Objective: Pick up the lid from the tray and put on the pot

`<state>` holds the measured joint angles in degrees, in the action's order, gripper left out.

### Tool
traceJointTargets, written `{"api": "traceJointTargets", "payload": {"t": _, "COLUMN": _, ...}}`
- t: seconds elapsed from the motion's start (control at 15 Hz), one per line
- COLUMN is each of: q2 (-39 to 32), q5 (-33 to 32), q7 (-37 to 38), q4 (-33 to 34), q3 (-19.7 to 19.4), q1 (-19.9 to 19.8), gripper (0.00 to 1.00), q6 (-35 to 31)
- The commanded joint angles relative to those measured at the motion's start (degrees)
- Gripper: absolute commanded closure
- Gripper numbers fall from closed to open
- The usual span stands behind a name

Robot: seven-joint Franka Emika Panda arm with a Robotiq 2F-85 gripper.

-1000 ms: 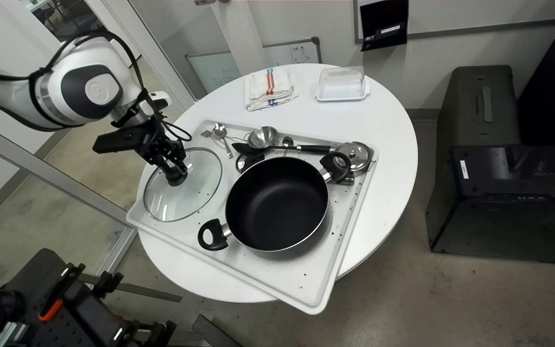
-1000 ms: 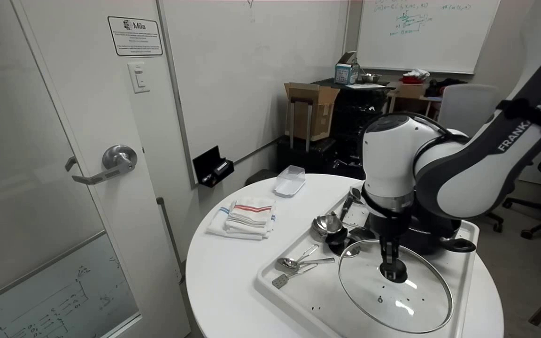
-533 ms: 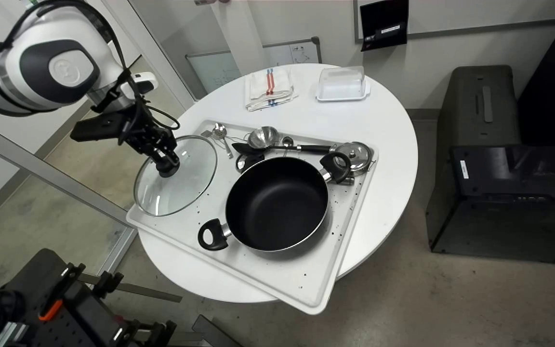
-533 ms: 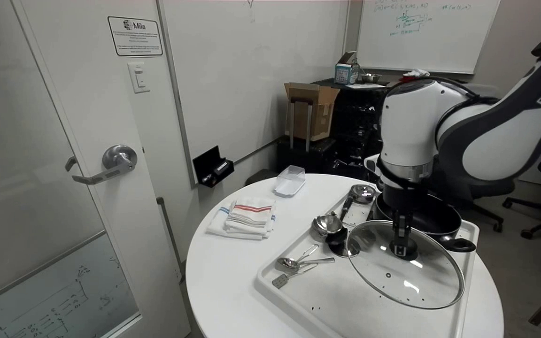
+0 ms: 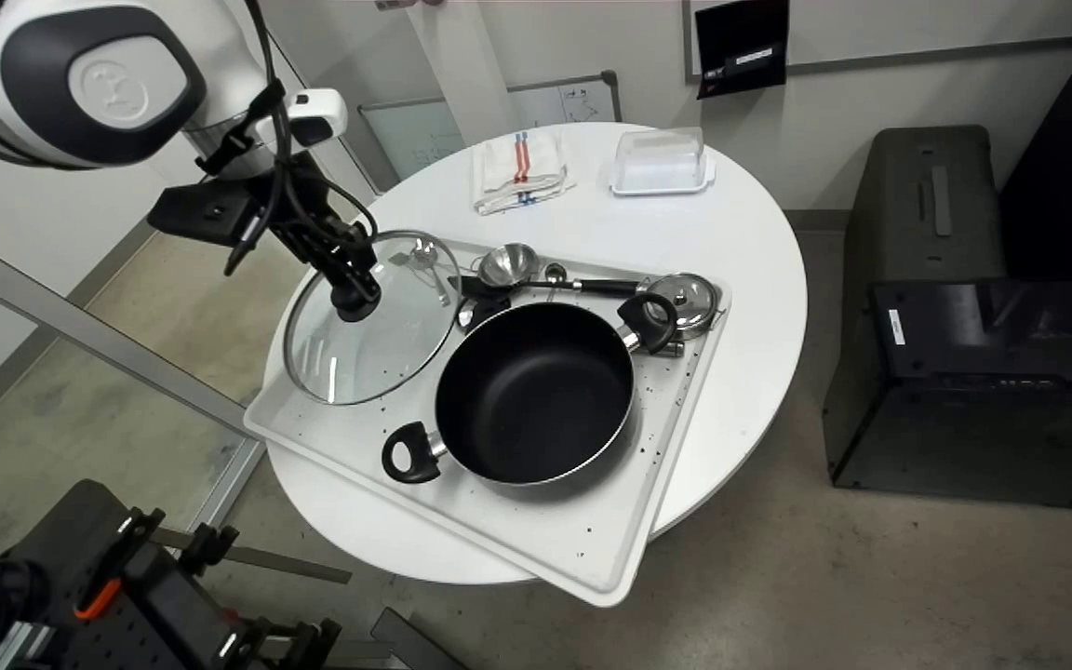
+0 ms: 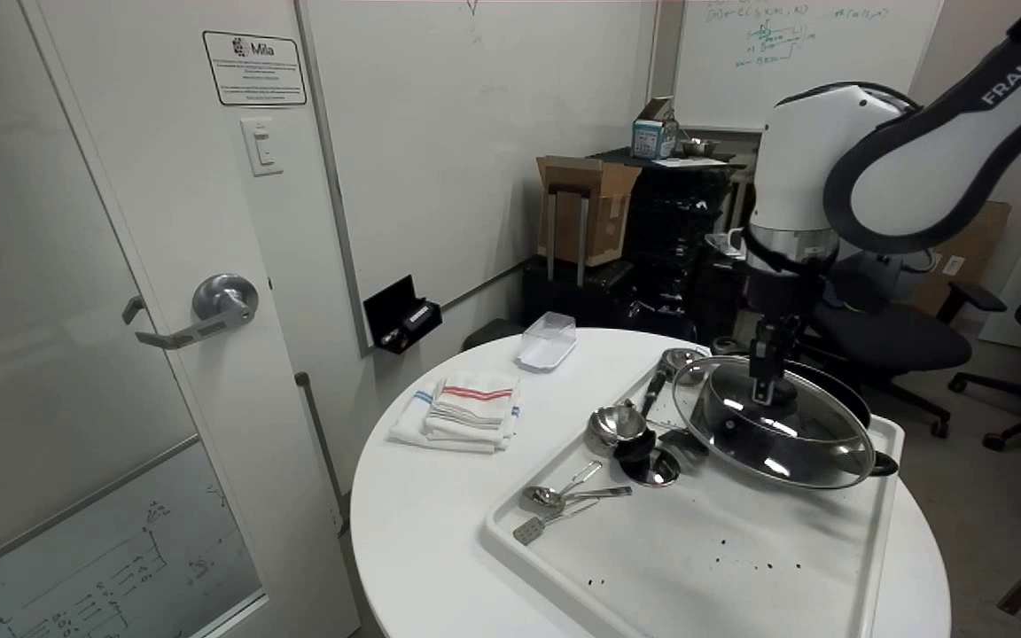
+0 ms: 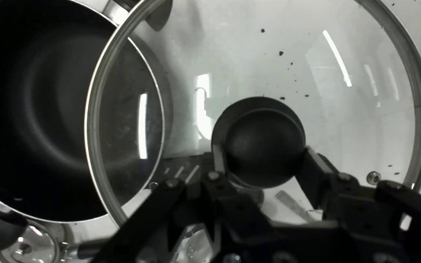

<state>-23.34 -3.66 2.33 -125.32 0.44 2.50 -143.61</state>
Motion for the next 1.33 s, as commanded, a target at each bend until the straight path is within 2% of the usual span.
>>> {"api": "traceJointTargets", "payload": {"t": 0.0, "q2": 2.1, "q5": 2.4, "q7": 1.6, "q4": 0.2, "q3": -1.7, "q1": -2.2, "gripper": 0.75, "q6": 2.6}}
{"api": "traceJointTargets", "payload": {"t": 0.6, "q2": -1.8, "q5": 5.3, "q7": 7.8, "q4": 6.2, "q3": -6.2, "q1": -6.5, "gripper": 0.75, "q6": 6.5}}
{"api": "traceJointTargets", "payload": {"t": 1.27, "q2": -10.1, "q5": 8.9, "q7": 12.9, "q4": 16.5, "q3": -8.0, "q1": -9.4, "gripper": 0.75, "q6": 11.0}}
